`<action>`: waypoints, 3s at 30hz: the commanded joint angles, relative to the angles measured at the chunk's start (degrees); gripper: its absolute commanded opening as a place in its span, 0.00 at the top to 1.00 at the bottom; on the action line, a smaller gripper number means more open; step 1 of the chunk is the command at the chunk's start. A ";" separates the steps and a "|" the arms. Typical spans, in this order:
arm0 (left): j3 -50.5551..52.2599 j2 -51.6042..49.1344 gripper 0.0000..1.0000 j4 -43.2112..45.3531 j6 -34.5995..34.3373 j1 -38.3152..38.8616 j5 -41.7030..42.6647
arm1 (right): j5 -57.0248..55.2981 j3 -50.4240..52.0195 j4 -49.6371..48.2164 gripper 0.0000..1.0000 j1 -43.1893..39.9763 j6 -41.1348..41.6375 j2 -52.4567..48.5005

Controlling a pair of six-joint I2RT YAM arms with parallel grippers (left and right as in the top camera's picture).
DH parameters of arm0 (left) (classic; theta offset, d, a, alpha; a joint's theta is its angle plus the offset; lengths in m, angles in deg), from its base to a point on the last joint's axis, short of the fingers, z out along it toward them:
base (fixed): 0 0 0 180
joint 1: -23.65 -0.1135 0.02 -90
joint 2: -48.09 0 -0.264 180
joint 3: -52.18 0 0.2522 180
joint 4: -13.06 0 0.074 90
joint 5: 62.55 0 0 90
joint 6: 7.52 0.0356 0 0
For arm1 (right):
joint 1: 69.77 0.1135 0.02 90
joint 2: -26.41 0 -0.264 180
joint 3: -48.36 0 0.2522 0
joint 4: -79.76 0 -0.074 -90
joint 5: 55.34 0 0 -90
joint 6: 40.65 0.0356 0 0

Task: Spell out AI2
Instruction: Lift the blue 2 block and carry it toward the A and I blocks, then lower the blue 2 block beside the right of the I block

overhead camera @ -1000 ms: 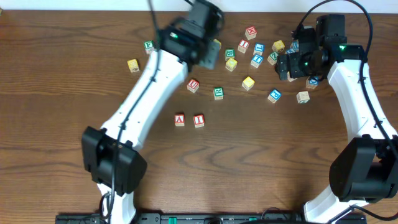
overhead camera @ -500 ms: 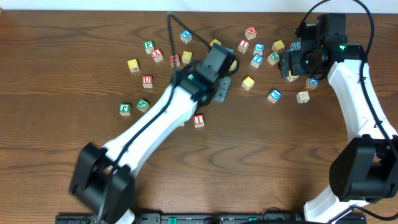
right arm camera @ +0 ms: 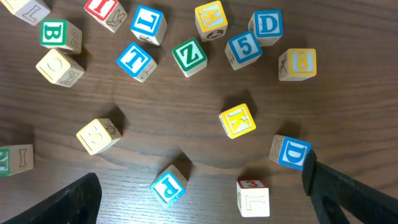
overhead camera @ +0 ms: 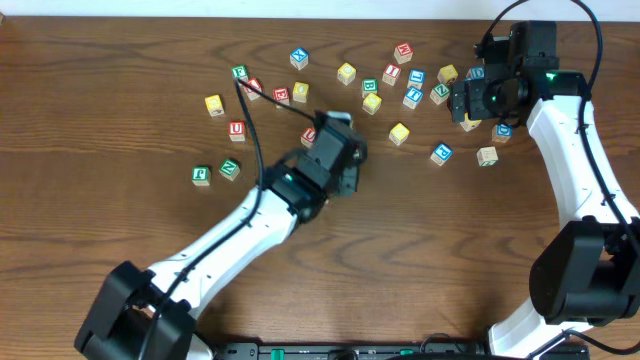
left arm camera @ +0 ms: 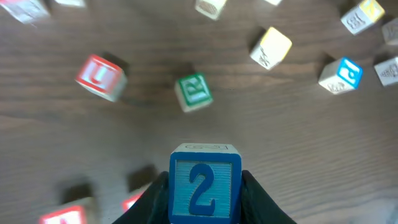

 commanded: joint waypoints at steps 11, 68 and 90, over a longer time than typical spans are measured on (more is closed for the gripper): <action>2.38 -2.43 0.92 1.86 -6.62 1.86 -2.36 | -0.39 -1.25 0.02 0.01 -0.24 0.63 0.87; 2.43 -15.65 0.93 3.96 -15.82 7.61 -14.36 | -0.39 -1.22 0.48 0.01 -0.17 0.63 0.87; 2.43 -17.55 0.93 3.39 -16.24 8.17 -18.62 | -0.37 -1.22 0.50 0.01 -0.13 0.63 0.87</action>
